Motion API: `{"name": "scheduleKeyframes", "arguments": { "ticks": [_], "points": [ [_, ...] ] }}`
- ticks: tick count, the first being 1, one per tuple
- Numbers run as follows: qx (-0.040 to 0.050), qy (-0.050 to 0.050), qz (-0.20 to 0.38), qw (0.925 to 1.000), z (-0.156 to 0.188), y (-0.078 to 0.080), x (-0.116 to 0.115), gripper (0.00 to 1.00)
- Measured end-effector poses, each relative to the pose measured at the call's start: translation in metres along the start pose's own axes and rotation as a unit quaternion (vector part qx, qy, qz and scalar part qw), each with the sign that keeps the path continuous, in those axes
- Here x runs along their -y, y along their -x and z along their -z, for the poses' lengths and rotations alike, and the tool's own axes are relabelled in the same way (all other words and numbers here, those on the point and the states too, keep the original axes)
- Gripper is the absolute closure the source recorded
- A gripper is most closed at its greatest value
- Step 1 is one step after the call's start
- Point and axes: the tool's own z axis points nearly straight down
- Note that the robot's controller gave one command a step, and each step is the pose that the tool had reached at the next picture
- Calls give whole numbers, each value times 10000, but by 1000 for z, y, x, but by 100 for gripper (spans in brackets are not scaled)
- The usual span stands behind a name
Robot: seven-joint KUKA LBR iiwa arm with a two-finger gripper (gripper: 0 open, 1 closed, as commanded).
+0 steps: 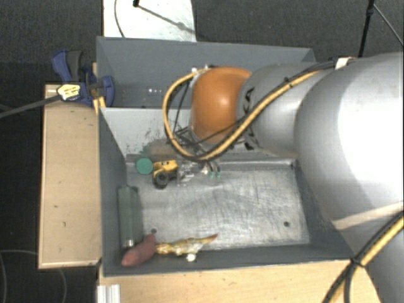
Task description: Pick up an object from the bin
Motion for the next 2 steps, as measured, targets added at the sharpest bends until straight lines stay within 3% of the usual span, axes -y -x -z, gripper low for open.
{"name": "scheduleKeyframes", "arguments": {
  "ticks": [2],
  "points": [
    [0, 0, 6, 10000, 0, 0, 0, 100]
  ]
}}
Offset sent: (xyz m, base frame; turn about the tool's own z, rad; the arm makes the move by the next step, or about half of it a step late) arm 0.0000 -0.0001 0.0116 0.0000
